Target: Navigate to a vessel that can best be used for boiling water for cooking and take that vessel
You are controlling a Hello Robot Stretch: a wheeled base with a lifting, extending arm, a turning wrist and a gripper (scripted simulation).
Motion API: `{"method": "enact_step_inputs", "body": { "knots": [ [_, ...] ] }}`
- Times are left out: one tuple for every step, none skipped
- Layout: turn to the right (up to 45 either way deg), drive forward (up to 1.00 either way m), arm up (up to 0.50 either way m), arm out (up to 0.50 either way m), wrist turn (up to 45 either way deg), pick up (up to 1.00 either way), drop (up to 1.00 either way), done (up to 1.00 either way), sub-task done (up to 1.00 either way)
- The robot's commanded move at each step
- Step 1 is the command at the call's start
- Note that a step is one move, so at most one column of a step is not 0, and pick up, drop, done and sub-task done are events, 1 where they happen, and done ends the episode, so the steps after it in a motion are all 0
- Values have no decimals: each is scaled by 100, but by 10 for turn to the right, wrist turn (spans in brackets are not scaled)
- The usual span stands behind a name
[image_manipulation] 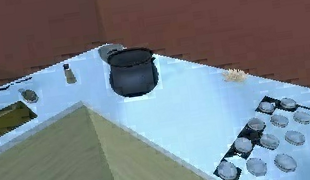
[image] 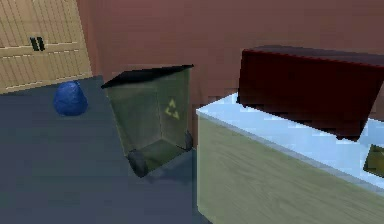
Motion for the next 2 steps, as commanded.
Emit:
{"method": "enact_step_inputs", "body": {
  "knots": [
    [0,0,38,0,0,0,0,0,0],
    [0,0,0,46,0,0,0,0,0]
  ]
}}
